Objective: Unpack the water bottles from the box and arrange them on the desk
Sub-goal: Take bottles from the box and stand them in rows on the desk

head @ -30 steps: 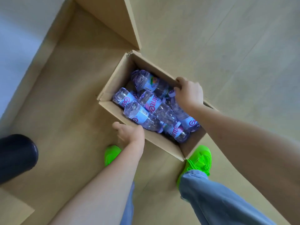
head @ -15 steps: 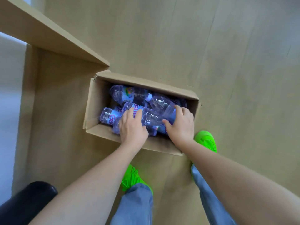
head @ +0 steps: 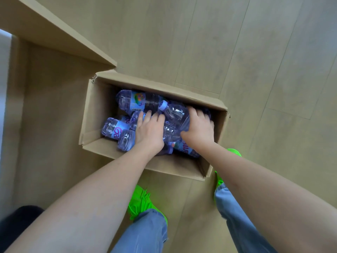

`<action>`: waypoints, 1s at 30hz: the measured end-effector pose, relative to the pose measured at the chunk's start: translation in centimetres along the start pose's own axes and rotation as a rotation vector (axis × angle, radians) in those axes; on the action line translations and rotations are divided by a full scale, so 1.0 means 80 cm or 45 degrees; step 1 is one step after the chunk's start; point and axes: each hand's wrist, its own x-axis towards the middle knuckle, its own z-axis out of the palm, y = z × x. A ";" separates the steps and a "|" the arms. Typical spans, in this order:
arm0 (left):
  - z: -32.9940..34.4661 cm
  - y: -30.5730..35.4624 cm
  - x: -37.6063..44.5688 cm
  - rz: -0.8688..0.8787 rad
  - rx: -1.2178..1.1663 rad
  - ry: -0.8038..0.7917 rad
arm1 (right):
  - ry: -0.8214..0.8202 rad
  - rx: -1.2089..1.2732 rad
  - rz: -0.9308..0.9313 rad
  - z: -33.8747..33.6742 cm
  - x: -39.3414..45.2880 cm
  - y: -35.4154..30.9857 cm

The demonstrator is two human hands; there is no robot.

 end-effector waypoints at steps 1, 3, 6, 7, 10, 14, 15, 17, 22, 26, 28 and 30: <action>0.000 0.001 0.001 -0.009 -0.003 0.029 | -0.005 -0.014 0.003 0.001 0.002 0.000; -0.002 0.004 0.000 -0.013 0.012 0.069 | -0.014 -0.027 0.018 -0.002 0.005 0.000; -0.011 0.001 -0.009 0.018 0.048 0.097 | -0.020 0.015 -0.007 -0.012 0.002 -0.001; -0.015 0.000 -0.012 0.038 0.057 0.112 | -0.009 0.066 -0.012 -0.017 -0.001 -0.001; -0.034 -0.002 -0.028 0.067 0.037 0.151 | 0.067 0.302 0.049 -0.035 -0.018 0.001; -0.083 -0.003 -0.071 0.011 -0.068 0.106 | 0.116 0.568 0.170 -0.086 -0.050 -0.009; -0.099 -0.004 -0.086 -0.028 -0.115 0.092 | 0.122 0.620 0.190 -0.104 -0.059 -0.016; -0.134 -0.004 -0.118 -0.130 -0.250 0.087 | 0.137 0.689 0.220 -0.147 -0.077 -0.034; -0.256 0.001 -0.202 -0.447 -0.780 0.238 | 0.173 0.777 0.198 -0.286 -0.131 -0.096; -0.388 -0.004 -0.264 -0.598 -1.073 0.414 | 0.199 0.723 0.029 -0.404 -0.189 -0.156; -0.456 -0.011 -0.299 -0.608 -1.115 0.521 | 0.230 0.714 -0.060 -0.460 -0.224 -0.189; -0.520 -0.020 -0.335 -0.618 -1.127 0.612 | 0.253 0.714 -0.148 -0.509 -0.259 -0.223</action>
